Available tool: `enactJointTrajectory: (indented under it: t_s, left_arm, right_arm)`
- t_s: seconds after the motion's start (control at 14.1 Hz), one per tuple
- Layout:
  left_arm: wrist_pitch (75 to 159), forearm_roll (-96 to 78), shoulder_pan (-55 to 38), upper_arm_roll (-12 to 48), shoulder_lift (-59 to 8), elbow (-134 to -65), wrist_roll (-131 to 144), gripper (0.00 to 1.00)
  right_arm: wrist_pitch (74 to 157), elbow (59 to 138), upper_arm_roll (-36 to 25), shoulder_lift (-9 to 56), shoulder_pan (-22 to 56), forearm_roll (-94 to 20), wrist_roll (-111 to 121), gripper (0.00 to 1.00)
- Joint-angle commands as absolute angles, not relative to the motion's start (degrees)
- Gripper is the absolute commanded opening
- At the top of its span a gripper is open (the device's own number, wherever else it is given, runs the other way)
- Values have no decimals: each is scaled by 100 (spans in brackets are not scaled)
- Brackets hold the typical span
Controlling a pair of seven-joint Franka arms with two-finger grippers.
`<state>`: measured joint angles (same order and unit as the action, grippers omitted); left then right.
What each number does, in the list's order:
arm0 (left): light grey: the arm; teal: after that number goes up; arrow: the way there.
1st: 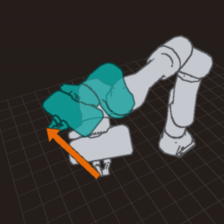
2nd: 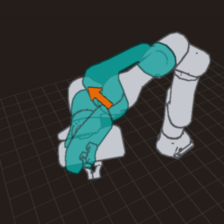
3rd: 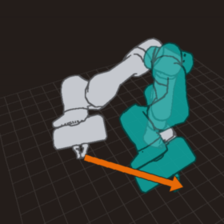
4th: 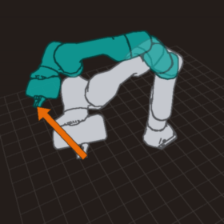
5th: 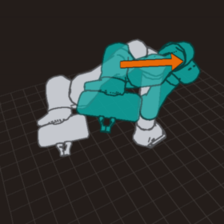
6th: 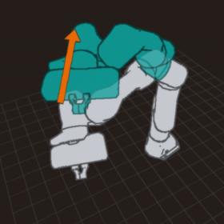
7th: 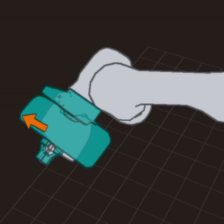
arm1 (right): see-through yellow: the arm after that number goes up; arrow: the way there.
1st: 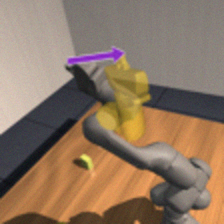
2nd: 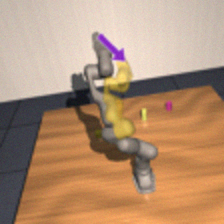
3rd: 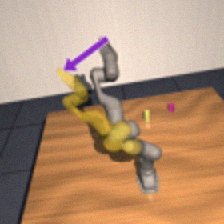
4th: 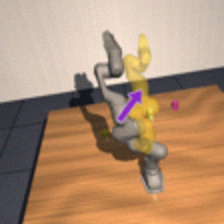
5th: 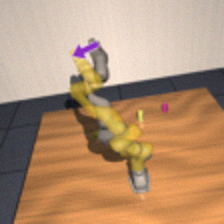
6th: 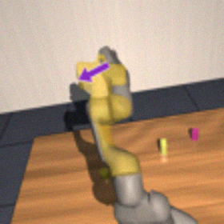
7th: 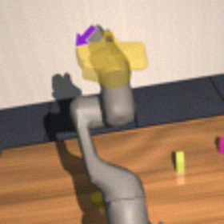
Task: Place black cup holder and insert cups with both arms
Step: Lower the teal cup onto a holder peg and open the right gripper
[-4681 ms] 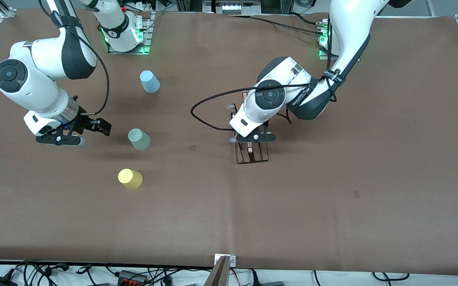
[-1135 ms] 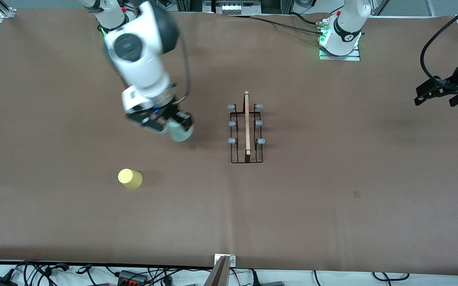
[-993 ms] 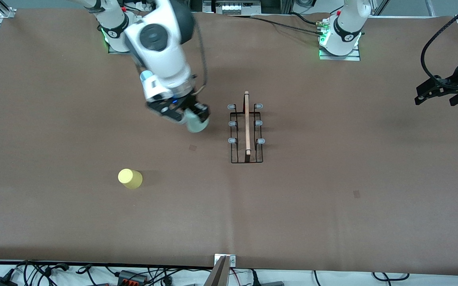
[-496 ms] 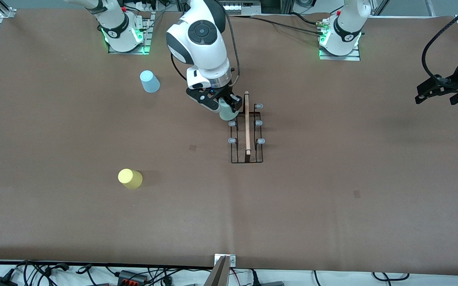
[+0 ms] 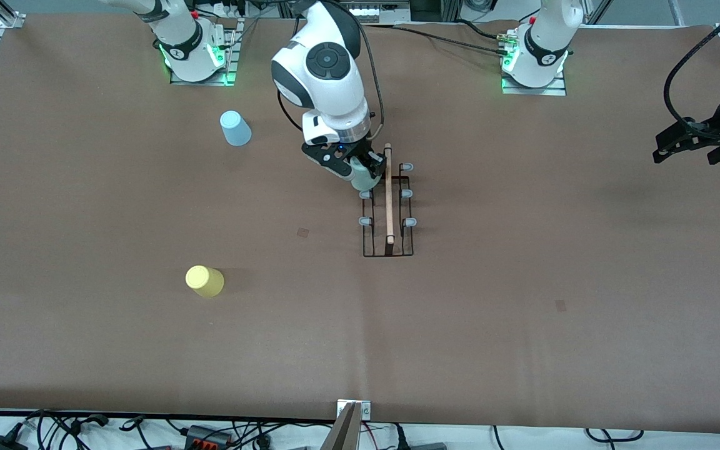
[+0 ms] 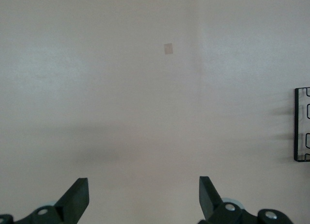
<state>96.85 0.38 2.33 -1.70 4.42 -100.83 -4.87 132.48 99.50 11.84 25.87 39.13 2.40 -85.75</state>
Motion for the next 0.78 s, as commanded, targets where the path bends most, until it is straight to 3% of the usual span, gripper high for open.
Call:
enactJointTrajectory:
  t_s: [0.0,0.07,0.14,0.35,0.71]
  left_arm:
    - [9571,-79,229,-193,378,-9932,-571,100]
    - [9545,-79,229,-193,378,-9932,-571,100]
    - [9545,-79,229,-193,378,-9932,-571,100]
    - [9545,-79,202,-185,387,-9932,-571,100]
    - [9466,-79,185,-176,387,-9914,-545,100]
  right_arm:
    - [13289,9826,1134,2803,4034,343,-8728,38]
    - [13289,9817,1134,2804,4025,334,-8728,96]
    - [13289,9817,1134,2795,3999,334,-8693,100]
    - [13193,9809,1134,2515,3728,334,-8465,100]
    - [12026,9905,1134,1635,2543,325,-6501,100]
